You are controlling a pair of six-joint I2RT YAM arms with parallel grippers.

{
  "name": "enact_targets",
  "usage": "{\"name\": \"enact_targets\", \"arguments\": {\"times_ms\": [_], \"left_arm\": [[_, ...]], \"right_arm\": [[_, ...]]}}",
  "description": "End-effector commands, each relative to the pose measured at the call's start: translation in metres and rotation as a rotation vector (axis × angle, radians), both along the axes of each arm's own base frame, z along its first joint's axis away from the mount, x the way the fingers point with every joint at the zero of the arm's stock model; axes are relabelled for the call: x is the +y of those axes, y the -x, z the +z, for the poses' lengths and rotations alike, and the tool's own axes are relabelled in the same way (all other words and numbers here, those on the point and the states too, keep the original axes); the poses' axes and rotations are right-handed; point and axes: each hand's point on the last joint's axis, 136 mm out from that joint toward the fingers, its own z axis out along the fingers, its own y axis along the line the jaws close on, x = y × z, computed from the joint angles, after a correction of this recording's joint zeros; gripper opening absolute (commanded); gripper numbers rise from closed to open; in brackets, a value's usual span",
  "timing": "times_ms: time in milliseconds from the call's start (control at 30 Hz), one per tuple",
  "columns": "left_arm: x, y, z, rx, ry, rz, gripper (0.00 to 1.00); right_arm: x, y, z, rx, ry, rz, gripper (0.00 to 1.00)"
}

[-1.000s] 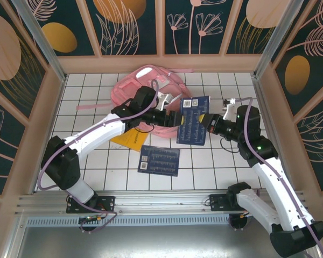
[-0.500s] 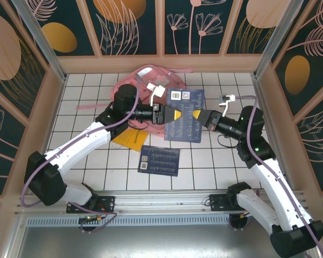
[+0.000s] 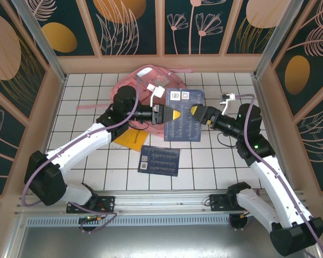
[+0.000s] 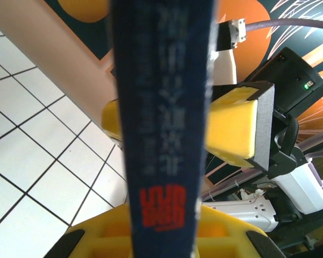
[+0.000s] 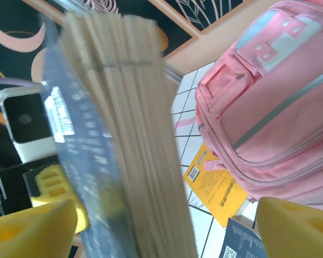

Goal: Pack the student bag
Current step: Pass the book.

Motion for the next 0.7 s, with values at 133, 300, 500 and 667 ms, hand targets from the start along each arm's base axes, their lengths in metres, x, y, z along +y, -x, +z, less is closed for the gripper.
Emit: {"name": "enact_targets", "arguments": {"times_ms": [133,300,500,667], "left_arm": [[0.014,-0.006,0.084,-0.183,0.174,0.130,0.00],[0.025,-0.021,0.118,-0.197,0.269,0.258,0.00],[0.030,-0.035,0.137,-0.181,0.363,0.333,0.00],[0.029,-0.042,0.140,-0.121,0.442,0.334,0.00]], "right_arm": [[0.001,0.000,0.000,-0.014,-0.124,-0.014,0.91],[0.001,0.003,0.020,-0.084,-0.303,-0.003,0.96],[0.015,0.001,0.051,-0.147,-0.493,0.031,0.98],[0.029,-0.001,0.084,-0.247,-0.601,0.027,0.92]]}}
